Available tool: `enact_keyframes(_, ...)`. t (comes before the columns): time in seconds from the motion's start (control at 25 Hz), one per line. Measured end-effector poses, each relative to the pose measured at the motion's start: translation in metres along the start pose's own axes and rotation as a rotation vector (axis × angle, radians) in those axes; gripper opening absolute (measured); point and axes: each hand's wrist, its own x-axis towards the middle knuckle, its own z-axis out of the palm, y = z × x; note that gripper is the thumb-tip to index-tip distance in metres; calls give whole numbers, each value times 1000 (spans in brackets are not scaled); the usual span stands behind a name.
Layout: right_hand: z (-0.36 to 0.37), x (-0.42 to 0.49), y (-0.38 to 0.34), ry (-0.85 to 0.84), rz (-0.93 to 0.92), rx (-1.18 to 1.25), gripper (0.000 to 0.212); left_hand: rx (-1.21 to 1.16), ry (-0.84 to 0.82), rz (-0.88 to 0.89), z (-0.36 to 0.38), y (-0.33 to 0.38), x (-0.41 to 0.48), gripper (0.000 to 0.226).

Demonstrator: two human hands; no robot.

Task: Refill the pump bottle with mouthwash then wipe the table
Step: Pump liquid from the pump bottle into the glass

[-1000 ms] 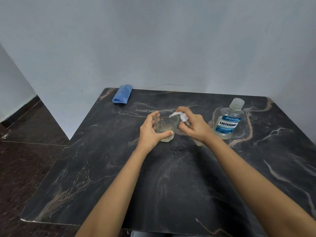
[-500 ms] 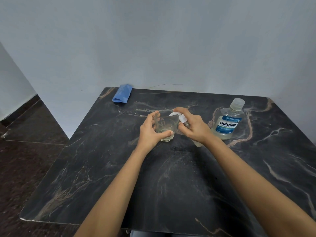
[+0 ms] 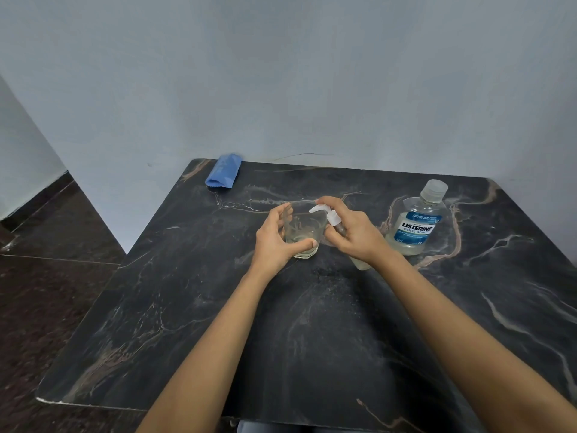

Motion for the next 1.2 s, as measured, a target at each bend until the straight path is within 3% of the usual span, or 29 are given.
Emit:
enact_keyframes(0.28, 1, 0, 2, 42, 34, 9, 30, -2, 1, -1, 0, 1, -1, 92)
enact_keyframes(0.56, 1, -1, 0, 18, 3, 37, 41, -5, -3, 1, 1, -1, 0, 93)
enact_keyframes(0.84, 6, -3, 6, 42, 9, 47, 30, 1, -7, -2, 1, -1, 0, 93)
enact_keyframes(1.2, 2, -10, 11, 189, 103, 223, 55, 5, -2, -6, 0, 2, -2, 89)
